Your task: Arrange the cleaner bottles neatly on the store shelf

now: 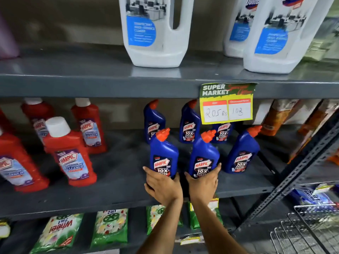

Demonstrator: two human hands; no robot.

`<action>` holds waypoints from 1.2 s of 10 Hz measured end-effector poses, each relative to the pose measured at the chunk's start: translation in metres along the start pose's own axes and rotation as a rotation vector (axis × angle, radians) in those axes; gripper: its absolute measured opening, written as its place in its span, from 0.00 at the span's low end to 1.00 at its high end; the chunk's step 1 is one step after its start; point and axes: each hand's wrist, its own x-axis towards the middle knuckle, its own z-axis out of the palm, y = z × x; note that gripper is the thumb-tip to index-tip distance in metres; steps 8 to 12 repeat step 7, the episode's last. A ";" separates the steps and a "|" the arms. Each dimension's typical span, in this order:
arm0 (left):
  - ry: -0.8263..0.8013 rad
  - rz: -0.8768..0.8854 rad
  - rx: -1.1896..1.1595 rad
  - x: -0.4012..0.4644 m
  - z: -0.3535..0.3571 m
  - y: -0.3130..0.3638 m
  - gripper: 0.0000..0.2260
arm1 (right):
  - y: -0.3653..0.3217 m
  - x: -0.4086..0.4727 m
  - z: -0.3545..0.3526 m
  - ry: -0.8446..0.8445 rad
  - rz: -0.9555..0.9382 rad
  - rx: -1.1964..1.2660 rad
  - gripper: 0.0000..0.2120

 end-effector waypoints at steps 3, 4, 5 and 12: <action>0.027 -0.028 0.062 0.002 0.006 0.002 0.56 | 0.000 0.014 0.008 -0.136 -0.014 -0.046 0.55; -0.002 -0.047 0.054 0.003 0.003 0.002 0.56 | -0.002 0.014 0.008 -0.132 0.009 -0.051 0.56; -0.037 -0.051 0.043 -0.001 0.001 0.002 0.56 | -0.001 0.011 0.008 -0.137 0.022 -0.048 0.57; -0.135 -0.098 -0.127 0.001 -0.033 -0.008 0.58 | -0.004 -0.004 -0.005 -0.076 -0.003 -0.017 0.60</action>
